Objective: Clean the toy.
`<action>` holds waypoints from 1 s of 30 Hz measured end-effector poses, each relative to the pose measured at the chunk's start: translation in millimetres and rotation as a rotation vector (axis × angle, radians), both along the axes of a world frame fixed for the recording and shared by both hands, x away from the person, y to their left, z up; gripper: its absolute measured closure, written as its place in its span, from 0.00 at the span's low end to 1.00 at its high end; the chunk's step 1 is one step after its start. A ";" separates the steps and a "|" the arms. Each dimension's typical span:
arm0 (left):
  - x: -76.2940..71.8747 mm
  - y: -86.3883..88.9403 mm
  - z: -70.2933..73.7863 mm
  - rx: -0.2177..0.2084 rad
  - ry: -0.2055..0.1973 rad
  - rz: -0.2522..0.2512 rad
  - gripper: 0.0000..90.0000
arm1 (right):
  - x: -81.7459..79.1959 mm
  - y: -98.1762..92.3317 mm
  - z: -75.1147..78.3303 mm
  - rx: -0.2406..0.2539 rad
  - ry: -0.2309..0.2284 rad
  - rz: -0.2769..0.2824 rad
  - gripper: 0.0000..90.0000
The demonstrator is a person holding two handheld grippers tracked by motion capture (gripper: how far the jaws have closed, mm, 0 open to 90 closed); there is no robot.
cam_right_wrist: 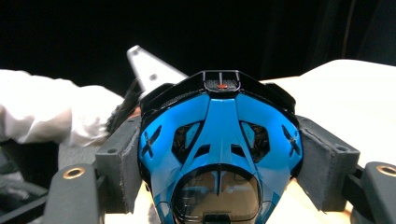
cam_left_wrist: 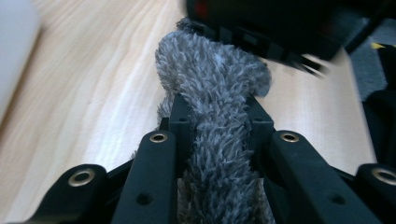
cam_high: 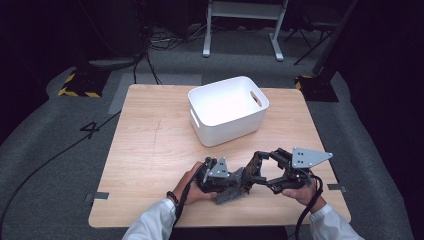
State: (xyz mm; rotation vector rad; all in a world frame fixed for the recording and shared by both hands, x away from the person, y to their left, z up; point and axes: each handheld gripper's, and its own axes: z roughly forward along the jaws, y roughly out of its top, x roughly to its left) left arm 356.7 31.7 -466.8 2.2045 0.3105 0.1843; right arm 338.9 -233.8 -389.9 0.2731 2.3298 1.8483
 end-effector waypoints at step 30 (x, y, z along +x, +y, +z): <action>-13.0 9.4 17.9 -0.148 0.019 -0.100 0.80 | 6.7 -2.1 -6.2 -0.005 0.011 -0.047 0.29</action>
